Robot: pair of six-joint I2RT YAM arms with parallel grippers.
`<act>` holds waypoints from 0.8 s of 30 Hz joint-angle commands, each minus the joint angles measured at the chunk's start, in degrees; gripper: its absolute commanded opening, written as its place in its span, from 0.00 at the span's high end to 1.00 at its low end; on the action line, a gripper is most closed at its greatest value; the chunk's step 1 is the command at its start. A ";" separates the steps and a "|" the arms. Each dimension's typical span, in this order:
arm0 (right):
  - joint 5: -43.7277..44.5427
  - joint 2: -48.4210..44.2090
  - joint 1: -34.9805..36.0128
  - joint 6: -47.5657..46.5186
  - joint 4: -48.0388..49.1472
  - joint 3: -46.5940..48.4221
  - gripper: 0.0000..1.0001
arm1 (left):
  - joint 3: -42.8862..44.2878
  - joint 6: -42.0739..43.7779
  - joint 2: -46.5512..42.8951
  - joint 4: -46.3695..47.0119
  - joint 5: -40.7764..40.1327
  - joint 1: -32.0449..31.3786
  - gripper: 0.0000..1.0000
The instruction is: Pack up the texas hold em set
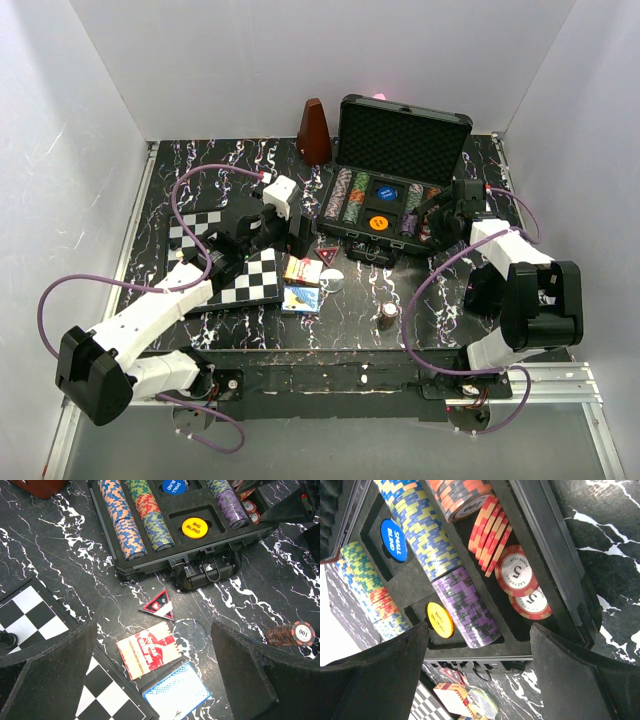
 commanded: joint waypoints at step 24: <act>15.59 3.22 2.54 5.81 12.28 -1.18 0.13 | -0.64 1.11 -0.28 1.63 0.84 1.18 0.02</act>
